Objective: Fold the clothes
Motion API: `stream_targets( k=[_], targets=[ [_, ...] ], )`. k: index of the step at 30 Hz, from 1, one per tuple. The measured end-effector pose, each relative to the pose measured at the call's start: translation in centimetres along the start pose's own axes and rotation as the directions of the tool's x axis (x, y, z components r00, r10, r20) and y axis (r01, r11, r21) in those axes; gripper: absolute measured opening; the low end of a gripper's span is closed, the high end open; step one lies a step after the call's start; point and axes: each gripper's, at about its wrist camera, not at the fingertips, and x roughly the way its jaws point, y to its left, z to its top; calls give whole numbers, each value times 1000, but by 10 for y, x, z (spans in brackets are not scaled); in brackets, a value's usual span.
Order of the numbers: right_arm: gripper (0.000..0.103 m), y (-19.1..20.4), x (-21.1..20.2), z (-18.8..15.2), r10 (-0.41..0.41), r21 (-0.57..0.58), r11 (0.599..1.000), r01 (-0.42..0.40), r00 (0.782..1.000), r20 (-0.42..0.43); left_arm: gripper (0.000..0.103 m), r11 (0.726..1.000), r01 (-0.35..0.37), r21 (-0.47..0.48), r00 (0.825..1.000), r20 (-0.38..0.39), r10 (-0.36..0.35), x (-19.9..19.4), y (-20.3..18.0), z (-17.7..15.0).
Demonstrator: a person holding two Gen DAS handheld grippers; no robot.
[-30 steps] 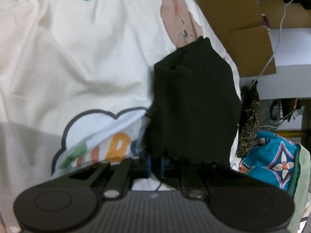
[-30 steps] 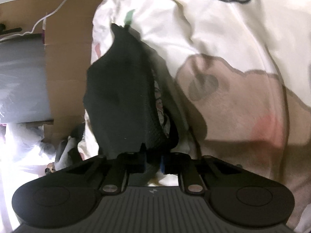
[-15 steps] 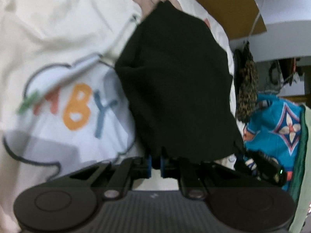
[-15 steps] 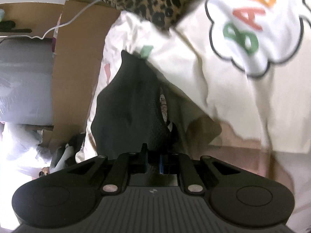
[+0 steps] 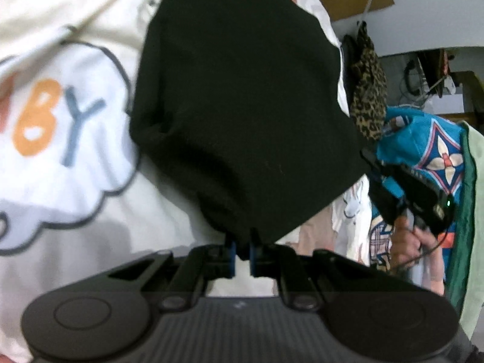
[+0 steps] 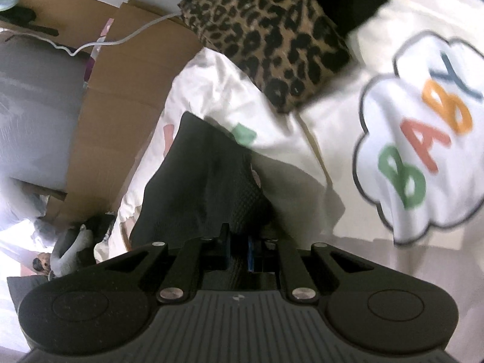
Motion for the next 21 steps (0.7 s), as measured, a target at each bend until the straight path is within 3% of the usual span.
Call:
stream_targets(
  k=[9, 12, 13, 15, 17, 21],
  targets=[
    [9, 3, 5, 25, -53, -80, 995, 53, 999, 10, 9, 999, 1, 47, 998, -67, 2, 121, -88, 20],
    [13, -4, 9, 24, -72, -90, 993, 72, 997, 6, 10, 994, -31, 109, 995, -88, 40, 153, -118, 24],
    [14, -6, 10, 22, -75, -91, 993, 75, 997, 6, 15, 989, -49, 142, 995, -79, 61, 152, -123, 25],
    [22, -12, 10, 18, -70, -73, 995, 71, 998, 5, 19, 980, -66, 187, 994, -69, 81, 154, -129, 22],
    [38, -16, 9, 13, -51, -52, 997, 51, 999, 4, 23, 978, -70, 199, 994, -63, 84, 167, -141, 29],
    [41, -21, 7, 5, -22, -18, 1000, 22, 1000, 0, 30, 966, -115, 231, 993, -6, 120, 181, -165, 36]
  ],
)
